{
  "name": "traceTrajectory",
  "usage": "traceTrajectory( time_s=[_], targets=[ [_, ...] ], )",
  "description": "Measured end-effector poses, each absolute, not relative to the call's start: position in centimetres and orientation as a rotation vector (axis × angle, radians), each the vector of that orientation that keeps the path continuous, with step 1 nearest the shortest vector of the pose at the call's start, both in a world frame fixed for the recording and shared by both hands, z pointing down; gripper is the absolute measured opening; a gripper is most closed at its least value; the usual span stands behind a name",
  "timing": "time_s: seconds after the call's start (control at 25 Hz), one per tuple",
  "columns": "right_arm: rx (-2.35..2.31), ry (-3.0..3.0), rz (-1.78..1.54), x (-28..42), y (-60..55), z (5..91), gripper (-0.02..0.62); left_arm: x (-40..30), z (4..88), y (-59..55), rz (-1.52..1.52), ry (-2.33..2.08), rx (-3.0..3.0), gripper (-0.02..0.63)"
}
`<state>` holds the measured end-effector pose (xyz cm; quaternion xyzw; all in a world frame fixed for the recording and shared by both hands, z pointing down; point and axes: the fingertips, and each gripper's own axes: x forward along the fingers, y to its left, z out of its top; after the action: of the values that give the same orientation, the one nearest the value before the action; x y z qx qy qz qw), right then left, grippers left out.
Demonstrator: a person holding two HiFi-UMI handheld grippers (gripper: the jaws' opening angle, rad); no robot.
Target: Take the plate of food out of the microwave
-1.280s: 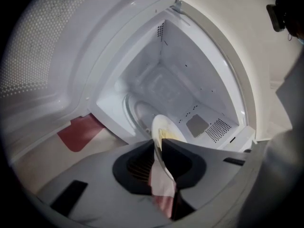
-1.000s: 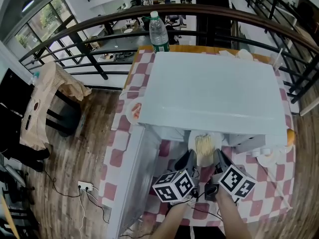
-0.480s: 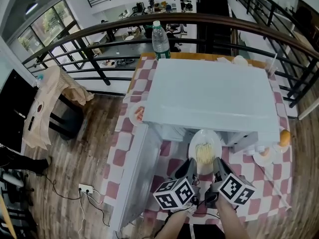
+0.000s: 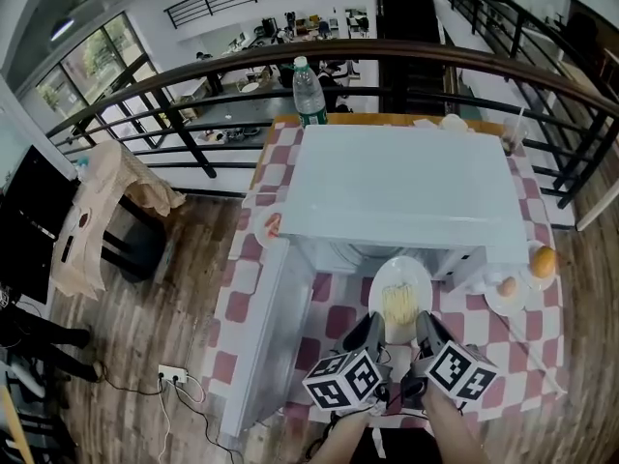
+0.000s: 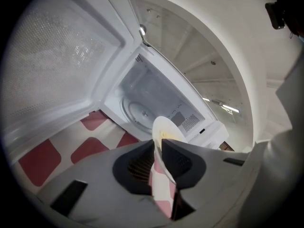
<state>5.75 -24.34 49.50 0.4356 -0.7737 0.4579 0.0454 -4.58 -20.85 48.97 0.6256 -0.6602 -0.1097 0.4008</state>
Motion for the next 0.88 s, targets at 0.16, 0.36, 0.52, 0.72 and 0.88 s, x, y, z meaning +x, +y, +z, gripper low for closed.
traceTrajectory(
  time_s=[0.16,0.36,0.52,0.72,0.88],
  targets=[
    [1.337,-2.358,1.404,6.2,-23.7,49.4,0.051,-4.1,48.7,-20.1,-0.262,-1.675,1.582,0.06],
    [1.325,-2.348,1.425,6.4,-22.6,49.4,0.049,-3.9,48.7,-18.8,-0.254,-1.685,1.562,0.06],
    [1.317,-2.351,1.42,6.4,-22.3,49.3,0.049,-3.8,48.6,-18.6,-0.257,-1.686,1.559,0.06],
    [1.32,-2.354,1.425,6.7,-22.3,49.2,0.049,-3.5,48.5,-18.5,-0.256,-1.688,1.566,0.06],
    [1.327,-2.349,1.432,7.0,-22.2,49.3,0.049,-3.2,48.6,-18.4,-0.253,-1.682,1.566,0.06]
  ],
)
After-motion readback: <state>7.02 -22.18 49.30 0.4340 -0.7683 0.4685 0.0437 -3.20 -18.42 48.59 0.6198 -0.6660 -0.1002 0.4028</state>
